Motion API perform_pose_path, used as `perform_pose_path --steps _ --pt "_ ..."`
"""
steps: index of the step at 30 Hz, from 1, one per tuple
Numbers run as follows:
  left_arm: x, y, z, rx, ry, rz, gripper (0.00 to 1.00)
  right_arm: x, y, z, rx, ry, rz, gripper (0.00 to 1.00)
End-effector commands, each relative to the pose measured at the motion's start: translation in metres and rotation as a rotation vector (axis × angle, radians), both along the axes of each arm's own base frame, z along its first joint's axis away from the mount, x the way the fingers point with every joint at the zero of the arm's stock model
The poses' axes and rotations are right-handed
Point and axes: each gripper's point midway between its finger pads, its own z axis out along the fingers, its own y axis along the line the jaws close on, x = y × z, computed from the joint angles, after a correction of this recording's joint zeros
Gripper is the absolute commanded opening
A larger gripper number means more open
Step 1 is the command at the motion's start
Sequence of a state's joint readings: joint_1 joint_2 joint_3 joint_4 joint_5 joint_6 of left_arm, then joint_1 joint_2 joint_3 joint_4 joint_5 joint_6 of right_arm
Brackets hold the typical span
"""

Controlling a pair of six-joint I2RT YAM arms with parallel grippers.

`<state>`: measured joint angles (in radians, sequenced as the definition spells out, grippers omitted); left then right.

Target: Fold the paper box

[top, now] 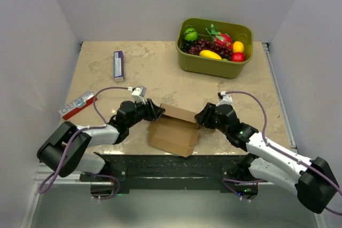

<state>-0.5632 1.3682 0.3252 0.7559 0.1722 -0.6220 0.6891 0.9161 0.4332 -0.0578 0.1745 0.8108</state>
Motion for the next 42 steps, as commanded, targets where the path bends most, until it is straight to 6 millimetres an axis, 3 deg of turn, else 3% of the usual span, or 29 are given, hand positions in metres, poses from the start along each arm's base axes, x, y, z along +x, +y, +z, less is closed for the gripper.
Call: perform_pose_path --steps 1,4,8,14,23,31,35,37,42 --pt "-0.010 0.009 -0.028 0.057 0.078 0.003 0.49 0.006 0.000 0.016 0.026 -0.047 -0.024 0.48" --pt "-0.004 0.005 -0.016 0.057 0.052 -0.005 0.54 0.005 0.001 0.027 0.039 -0.063 -0.017 0.51" --pt "0.003 0.001 0.002 0.062 0.010 -0.015 0.72 0.002 0.003 0.040 0.071 -0.074 -0.004 0.55" --pt "0.009 0.004 0.018 0.091 -0.020 -0.009 0.82 -0.008 0.009 0.044 0.141 -0.046 0.016 0.66" --pt "0.010 0.011 0.046 0.154 -0.038 -0.002 0.89 -0.008 0.013 0.026 0.158 0.013 0.001 0.67" --pt "-0.004 -0.015 0.045 0.079 0.051 -0.134 0.89 -0.009 0.014 0.015 0.180 0.023 -0.011 0.67" --pt "-0.007 -0.016 0.059 0.093 0.049 -0.162 0.89 -0.011 0.017 0.012 0.218 0.028 -0.010 0.67" --pt "0.000 -0.015 0.076 0.115 0.012 -0.159 0.89 -0.011 0.017 0.011 0.233 0.022 -0.011 0.67" --pt "0.012 -0.004 0.075 0.272 -0.009 -0.156 0.90 -0.010 0.017 0.012 0.252 0.010 -0.024 0.67"
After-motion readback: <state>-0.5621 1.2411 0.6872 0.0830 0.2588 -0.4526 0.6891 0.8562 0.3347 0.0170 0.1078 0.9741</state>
